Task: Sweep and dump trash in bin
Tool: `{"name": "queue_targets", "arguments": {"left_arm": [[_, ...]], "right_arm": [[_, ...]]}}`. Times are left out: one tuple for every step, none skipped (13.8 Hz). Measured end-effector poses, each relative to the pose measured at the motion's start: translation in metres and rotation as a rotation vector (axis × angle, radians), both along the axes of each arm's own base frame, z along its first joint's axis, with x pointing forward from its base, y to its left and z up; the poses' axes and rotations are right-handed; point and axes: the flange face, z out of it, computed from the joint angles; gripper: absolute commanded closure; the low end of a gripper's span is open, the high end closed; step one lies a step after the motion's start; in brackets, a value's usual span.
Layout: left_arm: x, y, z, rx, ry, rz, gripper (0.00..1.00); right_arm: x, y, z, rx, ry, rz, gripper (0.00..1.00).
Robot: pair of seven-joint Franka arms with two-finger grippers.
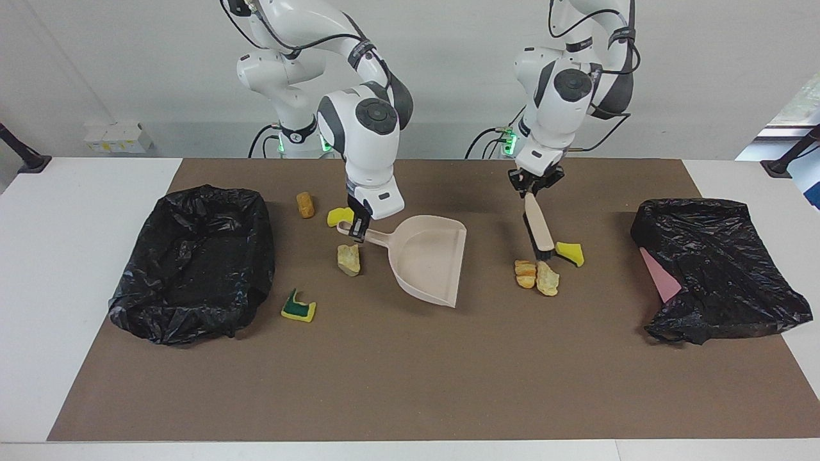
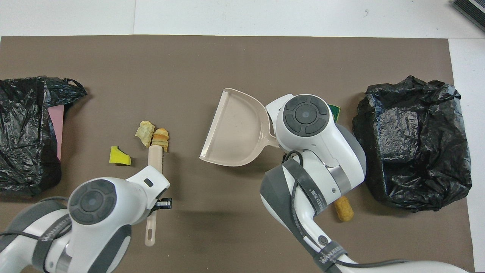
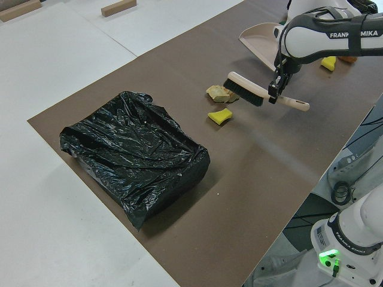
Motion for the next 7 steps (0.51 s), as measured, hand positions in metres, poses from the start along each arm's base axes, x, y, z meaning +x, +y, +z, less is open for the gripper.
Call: {"name": "queue_targets", "arguments": {"left_arm": [[0.009, 0.015, 0.0, 0.001, -0.003, 0.032, 1.0], [0.016, 0.03, -0.002, 0.003, 0.0, 0.066, 1.0], [0.022, 0.048, -0.004, 0.005, 0.005, 0.105, 1.0], [0.026, 0.066, -0.007, 0.006, 0.011, 0.128, 1.0], [0.029, 0.084, -0.009, 0.005, 0.016, 0.134, 1.0], [0.032, 0.104, -0.011, 0.002, 0.02, 0.133, 1.0], [0.033, 0.123, -0.013, -0.001, 0.024, 0.131, 1.0]], "right_arm": [[0.002, 0.004, -0.006, -0.006, -0.002, 0.042, 1.0], [0.003, 0.011, -0.012, -0.008, 0.001, 0.074, 1.0], [0.002, 0.021, -0.017, -0.012, 0.004, 0.101, 1.0], [0.001, 0.032, -0.021, -0.018, 0.004, 0.124, 1.0], [-0.001, 0.043, -0.025, -0.027, 0.003, 0.146, 1.0], [-0.003, 0.051, -0.03, -0.035, 0.005, 0.164, 1.0], [-0.006, 0.059, -0.035, -0.045, 0.008, 0.18, 1.0]]}}
